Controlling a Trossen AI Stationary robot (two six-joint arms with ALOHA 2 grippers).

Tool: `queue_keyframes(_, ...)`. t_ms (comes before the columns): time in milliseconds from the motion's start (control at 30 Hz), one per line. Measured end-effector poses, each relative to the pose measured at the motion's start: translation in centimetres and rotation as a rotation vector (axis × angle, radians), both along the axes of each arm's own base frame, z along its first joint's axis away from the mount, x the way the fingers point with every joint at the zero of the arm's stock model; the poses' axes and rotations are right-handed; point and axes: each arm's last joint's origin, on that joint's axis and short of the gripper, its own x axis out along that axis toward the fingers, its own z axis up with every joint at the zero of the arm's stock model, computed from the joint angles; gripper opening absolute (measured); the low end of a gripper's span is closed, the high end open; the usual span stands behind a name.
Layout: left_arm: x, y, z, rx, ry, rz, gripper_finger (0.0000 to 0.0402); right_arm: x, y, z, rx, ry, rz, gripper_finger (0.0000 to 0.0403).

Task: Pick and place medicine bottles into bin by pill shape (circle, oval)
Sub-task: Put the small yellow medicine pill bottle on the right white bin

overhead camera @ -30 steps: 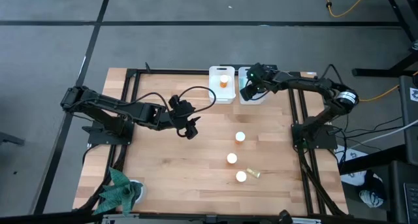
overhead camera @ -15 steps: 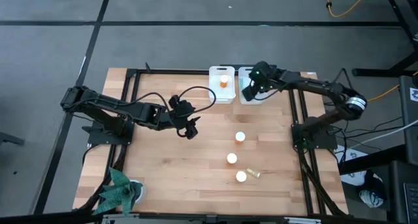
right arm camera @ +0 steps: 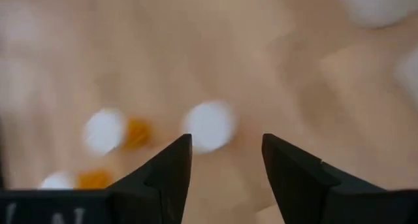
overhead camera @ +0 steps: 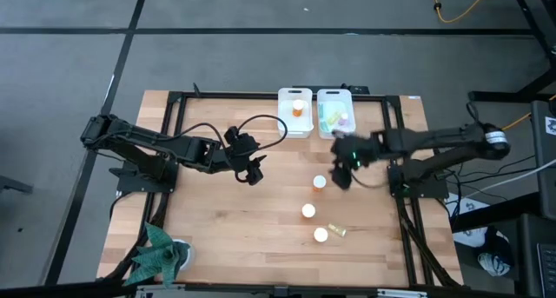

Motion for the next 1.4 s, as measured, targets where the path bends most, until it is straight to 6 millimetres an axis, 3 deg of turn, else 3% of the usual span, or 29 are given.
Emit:
queue_keyframes(300,0.0,0.0,0.0,0.0,0.0,0.0,0.0199,-1.0,9.7,-1.9,0.095,0.098,0.164,0.0186)
queue_keyframes(567,0.0,0.0,0.0,-0.001,0.0,0.0,0.0199,-0.8,15.1,-5.7,0.046,0.182,0.292,0.0186)
queue_keyframes(767,0.0,0.0,0.0,-0.001,-0.001,0.001,0.0199,0.3,16.0,-8.6,-0.058,0.22,0.297,0.0186)
queue_keyframes(967,0.0,0.0,0.0,0.0,0.0,0.0,0.0199,0.9,16.0,-10.7,-0.001,0.325,0.226,0.0186)
queue_keyframes(1200,0.0,0.0,0.0,0.0,0.002,0.001,0.0199,1.3,16.1,-12.4,0.005,0.396,0.234,0.0186)
queue_keyframes(1400,0.0,0.0,0.0,0.0,0.003,0.001,0.0199,1.6,15.7,-12.8,-0.03,0.416,0.309,0.0181)
